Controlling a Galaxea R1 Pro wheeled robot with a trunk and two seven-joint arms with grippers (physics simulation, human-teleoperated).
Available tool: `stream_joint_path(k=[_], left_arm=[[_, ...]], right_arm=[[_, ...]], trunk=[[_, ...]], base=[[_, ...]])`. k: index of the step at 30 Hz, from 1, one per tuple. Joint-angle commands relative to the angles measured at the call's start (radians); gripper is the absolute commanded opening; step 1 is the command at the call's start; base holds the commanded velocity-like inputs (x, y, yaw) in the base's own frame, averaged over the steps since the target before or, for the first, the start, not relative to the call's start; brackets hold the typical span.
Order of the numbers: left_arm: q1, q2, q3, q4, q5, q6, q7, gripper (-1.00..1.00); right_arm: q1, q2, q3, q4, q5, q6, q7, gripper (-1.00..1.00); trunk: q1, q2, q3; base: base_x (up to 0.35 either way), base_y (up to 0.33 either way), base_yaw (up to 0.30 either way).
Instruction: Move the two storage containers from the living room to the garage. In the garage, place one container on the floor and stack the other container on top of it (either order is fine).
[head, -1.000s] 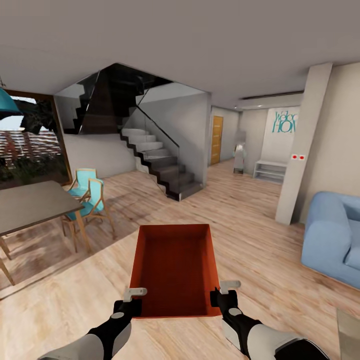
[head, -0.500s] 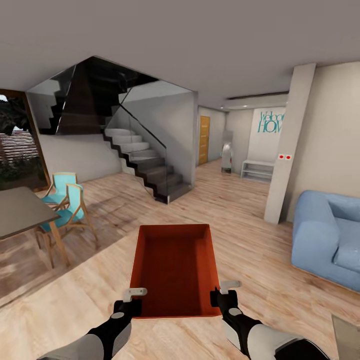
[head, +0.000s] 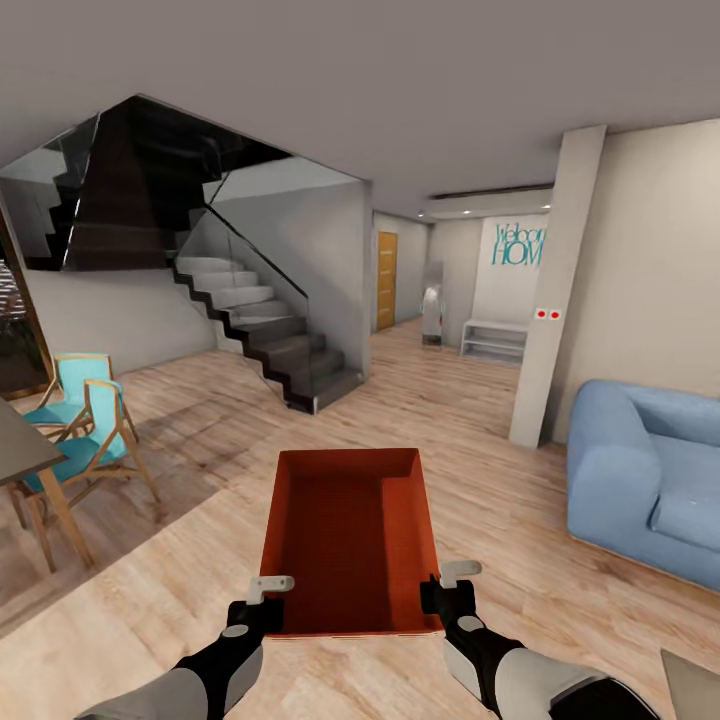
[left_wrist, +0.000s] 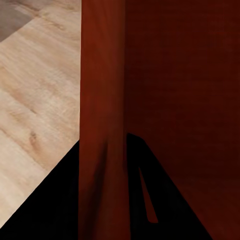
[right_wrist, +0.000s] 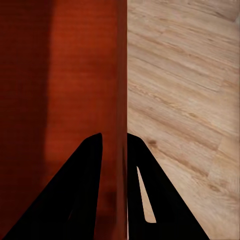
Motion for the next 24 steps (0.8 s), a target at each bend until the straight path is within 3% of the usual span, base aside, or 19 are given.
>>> stream_joint_path(k=[1,24], left_arm=[[-0.001,-0.001,0.001,-0.001,0.005,-0.002,0.007,-1.0],[-0.001,-0.001,0.001,-0.001,0.005,0.0,0.007,-1.0]], right_arm=[[-0.001,0.006,-0.055,0.0,0.006,0.0,-0.001,-1.0],[-0.001,0.006,-0.056,0.0,0.005,0.0,-0.005,-1.0]], trunk=[[0.001,-0.002,-0.002],[0.001,-0.002,-0.002]], base=[[0.321,0.0,-0.004],[0.321,0.0,-0.022]])
